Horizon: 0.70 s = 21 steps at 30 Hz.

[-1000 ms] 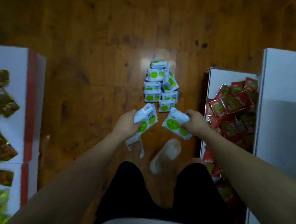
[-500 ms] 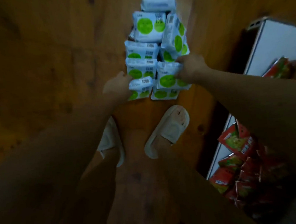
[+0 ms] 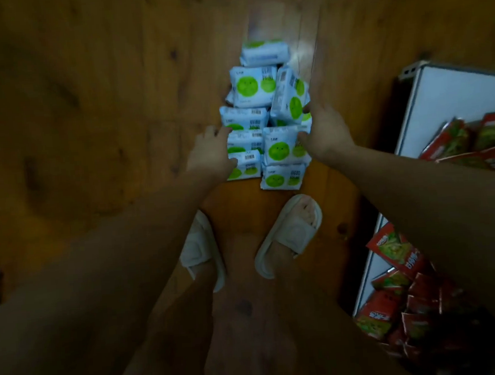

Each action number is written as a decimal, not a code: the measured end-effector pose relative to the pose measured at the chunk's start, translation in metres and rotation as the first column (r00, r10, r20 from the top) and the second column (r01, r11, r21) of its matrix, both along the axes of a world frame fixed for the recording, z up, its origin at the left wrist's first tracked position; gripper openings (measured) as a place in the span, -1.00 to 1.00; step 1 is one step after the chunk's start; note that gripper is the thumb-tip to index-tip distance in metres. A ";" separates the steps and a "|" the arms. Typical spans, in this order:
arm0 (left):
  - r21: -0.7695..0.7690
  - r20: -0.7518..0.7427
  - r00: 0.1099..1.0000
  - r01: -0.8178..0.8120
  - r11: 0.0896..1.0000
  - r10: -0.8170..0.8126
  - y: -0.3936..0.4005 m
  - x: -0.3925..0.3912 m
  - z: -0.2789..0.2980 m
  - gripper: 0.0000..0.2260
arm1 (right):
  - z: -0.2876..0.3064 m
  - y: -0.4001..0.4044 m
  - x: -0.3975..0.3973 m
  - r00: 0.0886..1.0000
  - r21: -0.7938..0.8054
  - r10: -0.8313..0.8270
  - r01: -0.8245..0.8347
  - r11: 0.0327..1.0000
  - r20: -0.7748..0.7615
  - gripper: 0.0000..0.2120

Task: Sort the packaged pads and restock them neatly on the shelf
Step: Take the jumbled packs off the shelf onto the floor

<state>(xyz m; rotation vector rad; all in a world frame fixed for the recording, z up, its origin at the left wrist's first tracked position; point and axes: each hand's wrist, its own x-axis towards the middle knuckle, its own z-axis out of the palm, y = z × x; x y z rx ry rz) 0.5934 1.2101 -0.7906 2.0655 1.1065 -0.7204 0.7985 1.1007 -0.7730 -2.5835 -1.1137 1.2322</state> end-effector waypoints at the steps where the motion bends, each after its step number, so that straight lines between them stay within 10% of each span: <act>1: 0.014 -0.007 1.000 0.014 1.000 -0.014 0.005 0.004 0.021 -0.40 | 0.018 0.004 0.002 0.999 -0.032 -0.011 0.010 0.999 -0.037 -0.56; 14: -0.027 0.088 0.986 0.144 0.989 -0.141 -0.005 0.057 0.443 -0.75 | 0.442 -0.013 -0.029 0.978 0.081 -0.191 0.198 0.977 -0.079 -0.69; 21: 0.061 0.273 0.901 0.333 0.941 -0.337 -0.040 0.022 0.569 -0.81 | 0.567 -0.090 -0.106 0.872 0.114 -0.490 0.486 0.866 0.002 -0.71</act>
